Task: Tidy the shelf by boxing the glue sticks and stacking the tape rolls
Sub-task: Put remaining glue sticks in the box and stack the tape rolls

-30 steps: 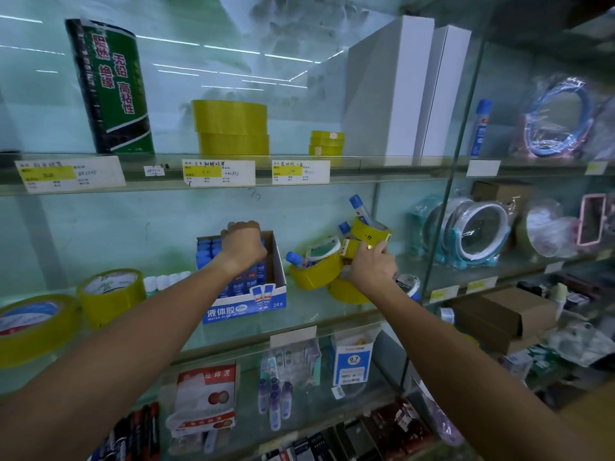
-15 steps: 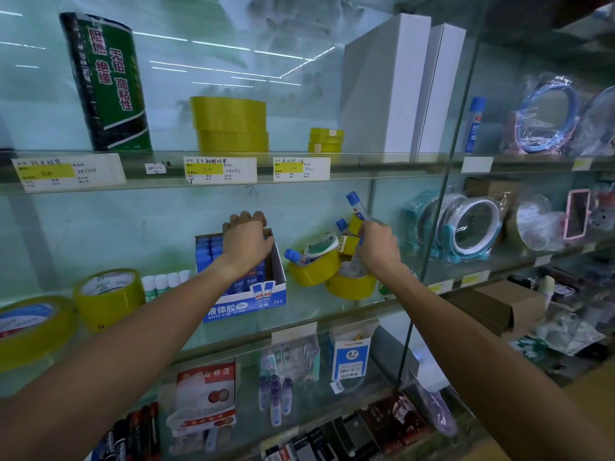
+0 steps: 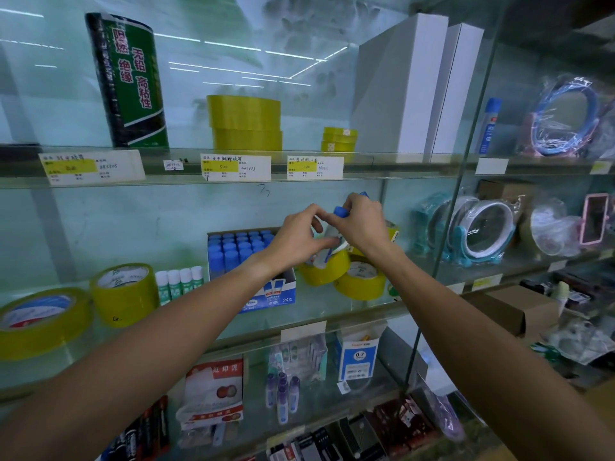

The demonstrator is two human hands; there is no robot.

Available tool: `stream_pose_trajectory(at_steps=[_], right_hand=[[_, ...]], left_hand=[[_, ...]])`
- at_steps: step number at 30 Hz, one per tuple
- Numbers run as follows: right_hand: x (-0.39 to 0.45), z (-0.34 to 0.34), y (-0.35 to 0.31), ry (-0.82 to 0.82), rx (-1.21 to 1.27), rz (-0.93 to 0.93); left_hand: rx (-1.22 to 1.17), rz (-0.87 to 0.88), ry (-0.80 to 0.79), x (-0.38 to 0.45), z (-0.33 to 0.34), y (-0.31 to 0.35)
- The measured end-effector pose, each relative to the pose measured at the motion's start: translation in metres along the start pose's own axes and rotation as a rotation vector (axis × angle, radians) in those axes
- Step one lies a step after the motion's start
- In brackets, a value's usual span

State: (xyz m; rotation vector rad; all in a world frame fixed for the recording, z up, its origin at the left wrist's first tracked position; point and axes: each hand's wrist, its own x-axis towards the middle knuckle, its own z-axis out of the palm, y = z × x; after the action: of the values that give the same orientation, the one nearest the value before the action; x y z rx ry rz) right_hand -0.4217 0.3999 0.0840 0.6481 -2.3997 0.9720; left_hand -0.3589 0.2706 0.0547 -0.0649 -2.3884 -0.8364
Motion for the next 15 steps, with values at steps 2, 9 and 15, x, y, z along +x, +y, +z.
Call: stream_pose_trajectory(at_steps=[2, 9, 15], right_hand=[[-0.001, 0.004, -0.009, -0.013, 0.009, -0.020], [-0.002, 0.014, -0.028, -0.078, 0.062, -0.048], [0.000, 0.022, -0.037, -0.301, 0.237, -0.017]], left_hand=[[-0.001, 0.019, 0.021, 0.001, -0.002, 0.003], [-0.008, 0.069, 0.059, 0.001, -0.020, -0.003], [0.016, 0.033, 0.047, 0.004, -0.041, -0.017]])
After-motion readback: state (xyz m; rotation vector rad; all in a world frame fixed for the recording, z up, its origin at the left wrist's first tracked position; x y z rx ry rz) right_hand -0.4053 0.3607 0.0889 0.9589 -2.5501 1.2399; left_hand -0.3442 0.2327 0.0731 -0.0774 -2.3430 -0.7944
